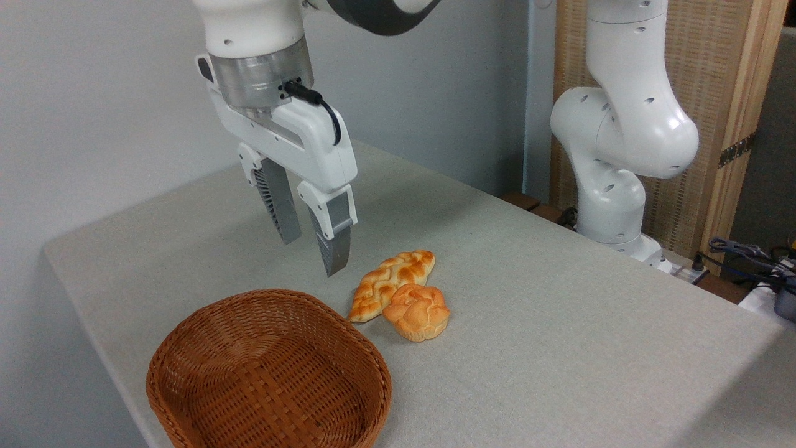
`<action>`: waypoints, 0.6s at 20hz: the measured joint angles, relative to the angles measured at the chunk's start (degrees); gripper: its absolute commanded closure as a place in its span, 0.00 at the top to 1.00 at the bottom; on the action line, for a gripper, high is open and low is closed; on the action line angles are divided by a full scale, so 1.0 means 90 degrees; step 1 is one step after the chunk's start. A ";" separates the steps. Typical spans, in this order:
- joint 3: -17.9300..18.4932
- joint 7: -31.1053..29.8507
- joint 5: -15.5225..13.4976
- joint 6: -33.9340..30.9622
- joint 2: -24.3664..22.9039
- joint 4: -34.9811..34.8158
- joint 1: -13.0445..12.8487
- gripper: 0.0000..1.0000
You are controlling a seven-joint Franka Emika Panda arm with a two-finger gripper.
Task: Put bread into the basket
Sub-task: 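Move the open gripper down over the round golden bun, then close the gripper fingers around the round golden bun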
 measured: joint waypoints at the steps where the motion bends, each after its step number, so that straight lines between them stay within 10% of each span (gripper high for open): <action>1: -0.0016 0.0000 0.0000 0.0059 -0.0071 -0.0160 -0.0010 1.00; 12: 0.0087 0.0712 0.0529 0.2007 -0.1947 -0.4166 -0.0235 1.00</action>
